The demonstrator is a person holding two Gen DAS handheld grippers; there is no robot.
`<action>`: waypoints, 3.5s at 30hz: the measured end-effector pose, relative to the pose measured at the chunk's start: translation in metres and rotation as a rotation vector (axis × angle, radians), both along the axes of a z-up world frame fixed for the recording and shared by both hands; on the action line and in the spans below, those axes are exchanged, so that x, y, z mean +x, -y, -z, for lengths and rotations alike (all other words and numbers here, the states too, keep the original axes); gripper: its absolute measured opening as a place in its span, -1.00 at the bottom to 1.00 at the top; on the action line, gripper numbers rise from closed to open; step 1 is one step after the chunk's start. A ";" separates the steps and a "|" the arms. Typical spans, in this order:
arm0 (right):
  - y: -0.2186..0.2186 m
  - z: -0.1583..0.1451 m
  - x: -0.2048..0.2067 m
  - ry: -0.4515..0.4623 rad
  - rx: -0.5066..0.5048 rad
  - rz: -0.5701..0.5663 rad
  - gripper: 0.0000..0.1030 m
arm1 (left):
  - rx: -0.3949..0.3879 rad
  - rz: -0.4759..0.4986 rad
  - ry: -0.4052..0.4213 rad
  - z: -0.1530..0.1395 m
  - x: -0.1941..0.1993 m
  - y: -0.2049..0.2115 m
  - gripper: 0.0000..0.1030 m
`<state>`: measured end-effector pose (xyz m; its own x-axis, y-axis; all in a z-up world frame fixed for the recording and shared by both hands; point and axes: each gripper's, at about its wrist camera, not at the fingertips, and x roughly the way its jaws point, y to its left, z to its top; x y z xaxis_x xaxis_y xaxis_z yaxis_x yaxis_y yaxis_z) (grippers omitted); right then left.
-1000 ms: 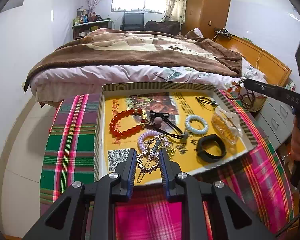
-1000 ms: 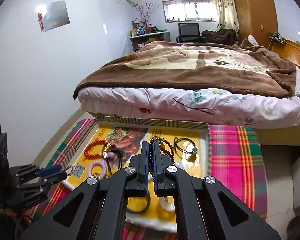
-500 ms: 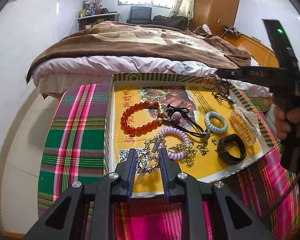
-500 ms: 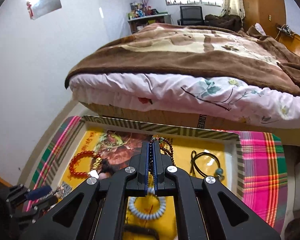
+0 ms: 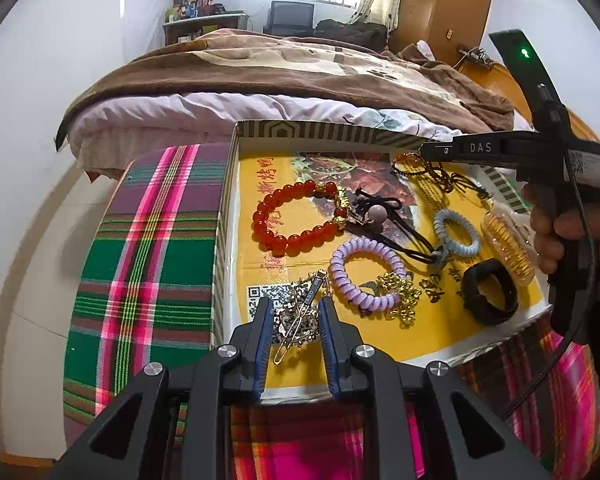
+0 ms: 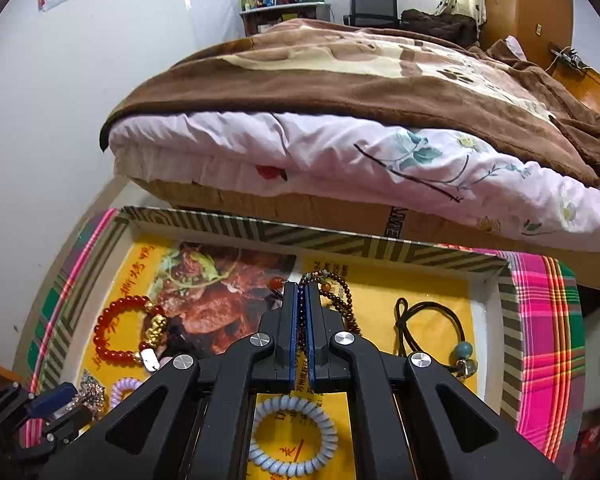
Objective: Organize jewelry
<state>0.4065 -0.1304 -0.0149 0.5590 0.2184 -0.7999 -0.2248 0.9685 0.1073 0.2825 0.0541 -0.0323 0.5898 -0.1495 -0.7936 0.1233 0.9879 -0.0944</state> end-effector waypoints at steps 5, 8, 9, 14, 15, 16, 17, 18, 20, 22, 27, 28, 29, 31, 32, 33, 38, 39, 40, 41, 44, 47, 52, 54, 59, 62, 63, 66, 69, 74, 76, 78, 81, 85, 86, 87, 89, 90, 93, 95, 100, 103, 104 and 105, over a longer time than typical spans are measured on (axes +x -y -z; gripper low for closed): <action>-0.002 0.006 0.000 -0.029 -0.009 -0.011 -0.94 | -0.009 -0.002 -0.007 0.001 0.001 0.001 -0.55; -0.004 0.009 0.000 -0.041 -0.018 -0.024 -0.94 | -0.015 -0.002 -0.012 0.002 0.002 0.001 -0.55; -0.004 0.009 0.000 -0.044 -0.020 -0.023 -0.94 | -0.017 -0.002 -0.013 0.002 0.002 0.001 -0.55; -0.004 0.013 0.000 -0.057 -0.015 -0.029 -0.94 | -0.013 0.000 -0.016 0.003 0.003 0.003 -0.55; -0.003 0.013 0.000 -0.059 -0.013 -0.028 -0.94 | -0.013 0.000 -0.016 0.003 0.003 0.003 -0.55; -0.003 0.014 0.000 -0.062 -0.014 -0.026 -0.94 | -0.014 -0.001 -0.015 0.002 0.003 0.003 -0.54; -0.002 0.014 0.001 -0.063 -0.013 -0.024 -0.94 | -0.012 -0.004 -0.017 0.002 0.003 0.004 -0.52; -0.001 0.015 0.001 -0.065 -0.006 -0.023 -0.94 | -0.012 -0.004 -0.016 0.002 0.003 0.004 -0.48; 0.000 0.015 0.001 -0.071 0.001 -0.021 -0.93 | -0.015 -0.001 -0.017 0.002 0.003 0.006 -0.44; -0.001 0.015 0.001 -0.070 -0.005 -0.022 -0.89 | -0.016 0.001 -0.017 0.002 0.003 0.006 -0.41; -0.001 0.014 -0.002 -0.066 0.001 -0.028 -0.73 | -0.022 0.000 -0.014 0.000 0.003 0.006 -0.24; -0.001 0.014 -0.002 -0.065 0.000 -0.026 -0.73 | -0.023 0.005 -0.011 -0.001 0.003 0.007 -0.16; -0.001 0.013 -0.003 -0.063 -0.001 -0.025 -0.72 | -0.023 0.006 -0.009 -0.001 0.003 0.007 -0.13; -0.001 0.012 -0.005 -0.061 0.005 -0.028 -0.71 | -0.022 0.002 -0.006 -0.003 0.002 0.007 -0.05; -0.001 0.011 -0.006 -0.059 0.005 -0.029 -0.70 | -0.020 0.001 -0.005 -0.003 0.002 0.006 -0.02; -0.001 0.010 -0.008 -0.053 0.002 -0.027 -0.70 | -0.018 -0.001 -0.005 -0.004 0.002 0.006 0.02; 0.001 0.007 -0.011 -0.050 0.019 -0.028 -0.55 | -0.017 -0.002 0.000 -0.008 -0.001 0.008 0.15; 0.001 0.006 -0.012 -0.048 0.021 -0.031 -0.43 | -0.016 -0.001 0.001 -0.009 -0.001 0.009 0.20; 0.002 0.005 -0.013 -0.045 0.021 -0.031 -0.37 | -0.014 -0.002 0.003 -0.010 -0.002 0.009 0.25; 0.003 0.003 -0.015 -0.040 0.022 -0.029 -0.33 | -0.010 -0.008 0.007 -0.012 -0.003 0.010 0.29; 0.005 -0.002 -0.019 -0.031 0.033 -0.026 -0.32 | -0.011 -0.024 0.014 -0.017 -0.004 0.008 0.40; 0.008 -0.007 -0.026 -0.022 0.048 -0.012 -0.30 | -0.004 -0.031 0.021 -0.022 -0.008 0.009 0.48; 0.011 -0.022 -0.048 0.019 0.057 -0.020 -0.29 | -0.002 -0.042 0.043 -0.034 -0.017 0.011 0.54; 0.012 -0.029 -0.061 0.046 0.046 -0.018 -0.24 | 0.008 -0.053 0.054 -0.040 -0.022 0.012 0.55; 0.020 -0.047 -0.099 0.112 0.042 -0.012 0.00 | 0.004 -0.078 0.077 -0.053 -0.039 0.008 0.56; 0.030 -0.056 -0.126 0.158 0.046 0.011 0.00 | -0.002 -0.085 0.097 -0.061 -0.054 0.007 0.56; 0.035 -0.058 -0.136 0.168 0.057 0.022 0.00 | -0.002 -0.087 0.101 -0.062 -0.058 0.008 0.56; 0.043 -0.063 -0.164 0.195 0.063 0.061 0.00 | 0.022 -0.105 0.130 -0.068 -0.077 0.012 0.57; 0.048 -0.062 -0.193 0.219 0.032 0.103 0.00 | 0.016 -0.118 0.142 -0.068 -0.095 0.015 0.57; 0.052 -0.056 -0.231 0.230 0.010 0.155 0.00 | 0.040 -0.112 0.151 -0.065 -0.123 0.028 0.59; 0.051 -0.055 -0.247 0.245 -0.001 0.169 0.00 | 0.058 -0.105 0.155 -0.064 -0.132 0.035 0.59; 0.052 -0.055 -0.260 0.259 -0.003 0.190 0.00 | 0.060 -0.099 0.161 -0.065 -0.140 0.039 0.59; 0.052 -0.055 -0.275 0.258 -0.008 0.195 0.00 | 0.040 -0.108 0.166 -0.065 -0.149 0.042 0.59; 0.052 -0.056 -0.287 0.263 -0.012 0.197 0.00 | 0.061 -0.093 0.172 -0.065 -0.158 0.049 0.59; 0.052 -0.057 -0.290 0.267 -0.004 0.199 0.00 | 0.070 -0.097 0.175 -0.066 -0.160 0.051 0.59; 0.053 -0.058 -0.293 0.273 -0.005 0.203 0.00 | 0.076 -0.100 0.178 -0.066 -0.161 0.053 0.59; 0.053 -0.058 -0.297 0.278 -0.007 0.212 0.00 | 0.083 -0.097 0.177 -0.066 -0.163 0.055 0.59; 0.054 -0.057 -0.298 0.276 -0.002 0.216 0.00 | 0.081 -0.093 0.178 -0.066 -0.164 0.056 0.59; 0.056 -0.055 -0.300 0.269 0.004 0.224 0.00 | 0.080 -0.091 0.173 -0.065 -0.166 0.057 0.59; 0.055 -0.054 -0.301 0.269 0.007 0.224 0.00 | 0.081 -0.094 0.170 -0.065 -0.167 0.056 0.59; 0.055 -0.054 -0.302 0.269 0.007 0.221 0.00 | 0.093 -0.099 0.164 -0.062 -0.168 0.056 0.59; 0.054 -0.053 -0.303 0.263 0.010 0.223 0.00 | 0.106 -0.098 0.162 -0.061 -0.168 0.059 0.60; 0.054 -0.053 -0.303 0.262 0.010 0.222 0.00 | 0.107 -0.100 0.163 -0.061 -0.168 0.059 0.60; 0.054 -0.052 -0.303 0.261 0.010 0.221 0.00 | 0.106 -0.099 0.164 -0.062 -0.169 0.059 0.59</action>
